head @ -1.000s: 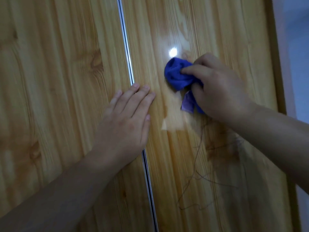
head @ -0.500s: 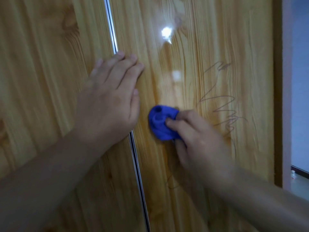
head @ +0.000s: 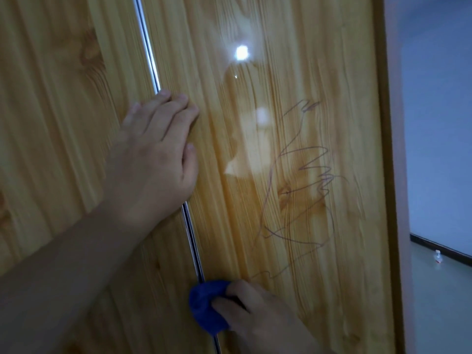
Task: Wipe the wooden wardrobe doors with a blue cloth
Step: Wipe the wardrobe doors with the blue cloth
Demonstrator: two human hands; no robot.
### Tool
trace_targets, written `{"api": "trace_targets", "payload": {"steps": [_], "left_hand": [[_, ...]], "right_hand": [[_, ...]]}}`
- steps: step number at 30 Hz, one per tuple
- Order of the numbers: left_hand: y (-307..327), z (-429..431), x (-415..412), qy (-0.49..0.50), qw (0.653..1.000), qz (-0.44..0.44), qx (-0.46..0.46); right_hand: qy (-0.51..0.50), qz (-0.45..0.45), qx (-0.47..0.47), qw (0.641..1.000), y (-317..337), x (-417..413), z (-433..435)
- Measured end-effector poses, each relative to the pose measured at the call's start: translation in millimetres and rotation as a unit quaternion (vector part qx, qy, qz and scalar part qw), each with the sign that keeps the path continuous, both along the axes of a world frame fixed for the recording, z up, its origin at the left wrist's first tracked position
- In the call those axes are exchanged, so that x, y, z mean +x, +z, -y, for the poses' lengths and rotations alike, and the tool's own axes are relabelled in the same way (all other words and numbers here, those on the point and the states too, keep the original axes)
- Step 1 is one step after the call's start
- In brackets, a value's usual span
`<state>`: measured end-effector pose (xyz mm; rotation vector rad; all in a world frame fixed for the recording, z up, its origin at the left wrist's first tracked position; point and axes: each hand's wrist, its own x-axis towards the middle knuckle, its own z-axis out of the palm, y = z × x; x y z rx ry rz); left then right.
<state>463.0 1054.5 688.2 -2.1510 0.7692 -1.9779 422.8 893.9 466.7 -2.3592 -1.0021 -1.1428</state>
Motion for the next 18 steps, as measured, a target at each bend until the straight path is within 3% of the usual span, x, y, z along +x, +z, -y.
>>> {"api": "trace_targets", "payload": {"steps": [4, 7, 12, 18], "left_hand": [[5.4, 4.3, -8.1, 0.037, 0.999, 0.029, 0.016], [1.5, 18.6, -8.8, 0.031, 0.996, 0.044, 0.076], [1.2, 41.7, -5.1, 0.048, 0.994, 0.0, 0.098], [-3.7, 40.1, 3.9, 0.078, 0.992, -0.011, 0.104]], "right_hand": [[-0.007, 0.023, 0.071, 0.997, 42.2, -16.6, 31.8], [-0.071, 0.101, 0.123, 0.985, 97.2, -16.2, 75.4], [-0.153, 0.17, 0.228, 0.946, 192.9, 3.7, 137.5], [-0.191, 0.196, 0.227, 0.935, 228.0, 28.6, 143.3]]}}
